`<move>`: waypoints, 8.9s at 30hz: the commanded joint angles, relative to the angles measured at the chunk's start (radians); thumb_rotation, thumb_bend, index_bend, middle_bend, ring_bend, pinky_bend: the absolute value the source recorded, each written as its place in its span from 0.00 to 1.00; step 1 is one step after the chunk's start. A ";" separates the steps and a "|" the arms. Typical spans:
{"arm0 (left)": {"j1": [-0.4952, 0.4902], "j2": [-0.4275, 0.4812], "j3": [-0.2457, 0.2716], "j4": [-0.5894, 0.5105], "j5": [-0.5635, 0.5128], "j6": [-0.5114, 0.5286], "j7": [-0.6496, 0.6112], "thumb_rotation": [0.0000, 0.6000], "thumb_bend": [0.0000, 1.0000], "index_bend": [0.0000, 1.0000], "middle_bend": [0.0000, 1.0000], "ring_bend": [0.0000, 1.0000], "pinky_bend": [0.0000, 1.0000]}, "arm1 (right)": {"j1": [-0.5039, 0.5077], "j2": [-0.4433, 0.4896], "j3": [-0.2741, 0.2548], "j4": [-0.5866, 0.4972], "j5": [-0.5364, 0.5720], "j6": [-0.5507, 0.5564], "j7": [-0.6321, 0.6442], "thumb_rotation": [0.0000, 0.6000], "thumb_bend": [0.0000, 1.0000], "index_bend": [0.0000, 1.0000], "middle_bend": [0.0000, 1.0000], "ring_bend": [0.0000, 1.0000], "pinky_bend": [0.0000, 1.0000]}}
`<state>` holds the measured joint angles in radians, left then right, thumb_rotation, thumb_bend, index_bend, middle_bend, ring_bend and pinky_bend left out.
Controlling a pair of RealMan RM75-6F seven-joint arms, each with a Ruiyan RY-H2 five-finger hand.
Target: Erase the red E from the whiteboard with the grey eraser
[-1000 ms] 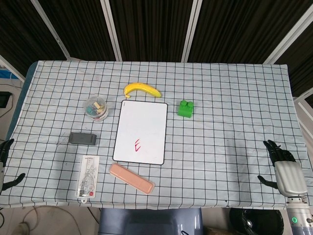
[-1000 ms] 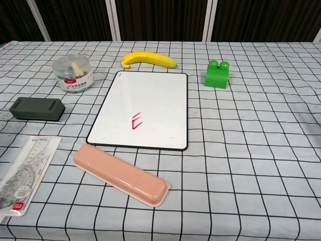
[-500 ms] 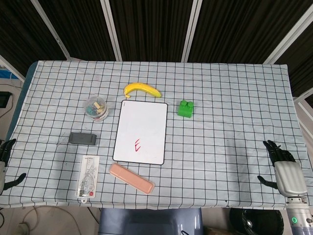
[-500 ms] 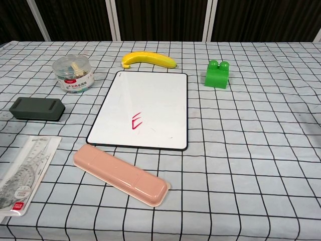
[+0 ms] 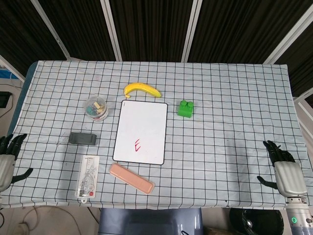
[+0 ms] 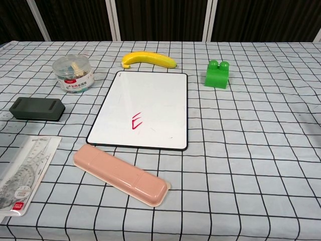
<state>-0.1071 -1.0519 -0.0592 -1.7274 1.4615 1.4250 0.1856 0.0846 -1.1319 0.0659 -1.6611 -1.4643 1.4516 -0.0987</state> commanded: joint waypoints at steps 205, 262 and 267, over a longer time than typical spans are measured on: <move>-0.960 -0.558 0.047 0.241 -0.530 -0.604 0.534 1.00 0.21 0.44 0.45 0.21 0.26 | -0.005 0.016 0.014 -0.024 0.069 -0.026 0.009 1.00 0.03 0.10 0.11 0.21 0.21; -0.895 -0.288 0.001 0.085 -0.446 -0.519 0.462 1.00 0.21 0.44 0.44 0.21 0.25 | -0.003 0.013 0.018 -0.028 0.077 -0.031 0.006 1.00 0.03 0.10 0.11 0.21 0.21; -0.824 -0.216 0.037 0.009 -0.454 -0.442 0.465 1.00 0.21 0.44 0.44 0.21 0.25 | -0.005 0.015 0.017 -0.029 0.073 -0.027 0.010 1.00 0.03 0.10 0.11 0.21 0.21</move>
<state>-0.9572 -1.2882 -0.0384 -1.6940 1.0060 0.9599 0.6538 0.0796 -1.1174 0.0828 -1.6899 -1.3910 1.4250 -0.0890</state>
